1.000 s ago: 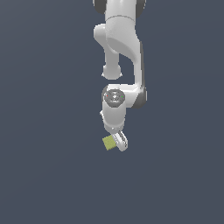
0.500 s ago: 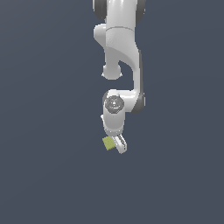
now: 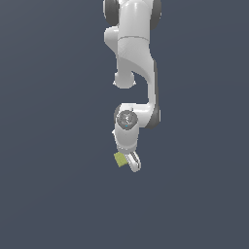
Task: Pick up the object and move it to a goal position.
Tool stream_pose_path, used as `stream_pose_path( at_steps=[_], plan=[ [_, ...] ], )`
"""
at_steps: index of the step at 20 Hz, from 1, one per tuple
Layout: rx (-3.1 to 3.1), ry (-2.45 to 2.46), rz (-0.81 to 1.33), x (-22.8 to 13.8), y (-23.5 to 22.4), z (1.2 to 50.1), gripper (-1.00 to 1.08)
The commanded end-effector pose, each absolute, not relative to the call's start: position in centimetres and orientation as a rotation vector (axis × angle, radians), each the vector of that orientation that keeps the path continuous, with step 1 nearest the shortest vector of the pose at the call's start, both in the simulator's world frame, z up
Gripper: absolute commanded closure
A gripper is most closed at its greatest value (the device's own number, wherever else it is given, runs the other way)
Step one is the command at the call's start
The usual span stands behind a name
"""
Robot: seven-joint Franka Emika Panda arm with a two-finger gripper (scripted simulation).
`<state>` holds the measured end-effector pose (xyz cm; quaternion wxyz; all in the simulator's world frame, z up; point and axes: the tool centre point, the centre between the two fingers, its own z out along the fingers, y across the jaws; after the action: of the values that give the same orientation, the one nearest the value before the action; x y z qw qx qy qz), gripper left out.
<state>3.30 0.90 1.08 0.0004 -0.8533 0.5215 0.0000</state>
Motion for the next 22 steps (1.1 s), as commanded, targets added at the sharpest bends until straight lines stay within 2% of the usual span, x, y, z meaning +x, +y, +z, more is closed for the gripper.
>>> stream_pose_path(
  at_steps=[1, 13, 22],
  plan=[
    [-2.680, 1.639, 0.000, 3.3, 0.8, 1.0, 1.08],
    [-2.680, 1.638, 0.000, 2.8, 1.4, 1.3, 1.08],
    [-2.680, 1.638, 0.000, -0.1, 4.3, 2.3, 1.08]
  ],
)
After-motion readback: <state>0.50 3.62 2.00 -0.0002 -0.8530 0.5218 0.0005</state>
